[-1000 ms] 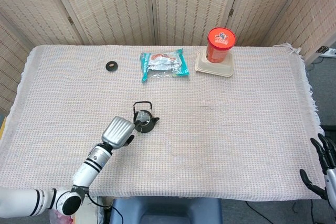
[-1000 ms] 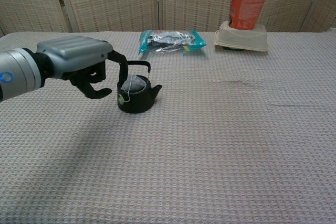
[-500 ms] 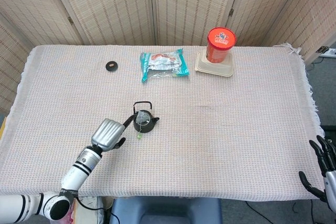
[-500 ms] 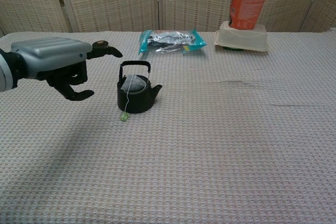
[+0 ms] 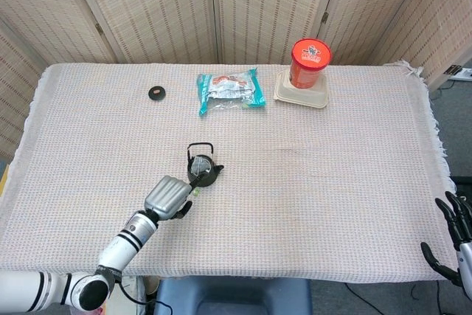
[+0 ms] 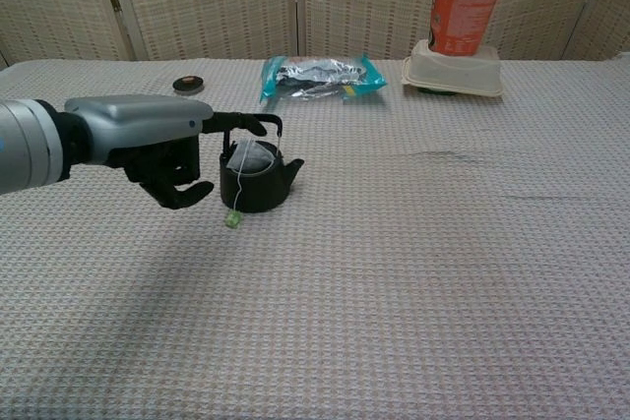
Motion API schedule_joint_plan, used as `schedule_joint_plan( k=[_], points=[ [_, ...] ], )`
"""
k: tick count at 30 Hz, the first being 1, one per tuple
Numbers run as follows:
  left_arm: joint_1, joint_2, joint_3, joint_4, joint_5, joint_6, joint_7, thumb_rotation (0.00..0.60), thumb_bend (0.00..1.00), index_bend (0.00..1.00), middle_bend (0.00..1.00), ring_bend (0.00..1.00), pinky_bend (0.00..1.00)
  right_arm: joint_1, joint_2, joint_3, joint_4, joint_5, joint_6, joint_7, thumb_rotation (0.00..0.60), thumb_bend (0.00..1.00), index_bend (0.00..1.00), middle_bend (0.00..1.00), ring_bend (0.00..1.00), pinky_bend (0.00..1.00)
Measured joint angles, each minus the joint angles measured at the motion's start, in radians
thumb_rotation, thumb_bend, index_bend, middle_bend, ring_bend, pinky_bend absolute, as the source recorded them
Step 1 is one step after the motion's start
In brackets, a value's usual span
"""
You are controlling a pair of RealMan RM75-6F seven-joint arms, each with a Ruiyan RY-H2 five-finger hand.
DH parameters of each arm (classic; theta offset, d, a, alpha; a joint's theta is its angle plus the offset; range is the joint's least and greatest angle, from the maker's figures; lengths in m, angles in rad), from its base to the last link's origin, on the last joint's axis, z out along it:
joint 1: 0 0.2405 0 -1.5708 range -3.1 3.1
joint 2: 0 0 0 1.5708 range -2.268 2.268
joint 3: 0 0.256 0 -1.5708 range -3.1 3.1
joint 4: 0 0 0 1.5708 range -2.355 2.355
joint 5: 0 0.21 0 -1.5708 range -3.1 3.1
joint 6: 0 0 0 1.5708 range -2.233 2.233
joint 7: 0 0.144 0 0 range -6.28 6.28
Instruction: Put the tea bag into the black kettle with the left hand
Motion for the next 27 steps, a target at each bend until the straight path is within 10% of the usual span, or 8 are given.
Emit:
schedule_joint_plan(
  k=[27],
  points=[
    [-0.135,-0.088,0.007,0.263,-0.161,-0.138,-0.008,0.6,0.59,0.0,1.0,1.0,1.0,0.026,0.011,0.008,-0.021,0.041,-0.065,-0.01,0.6,0.27,0.0,0.0,0.0,0.0]
  ],
)
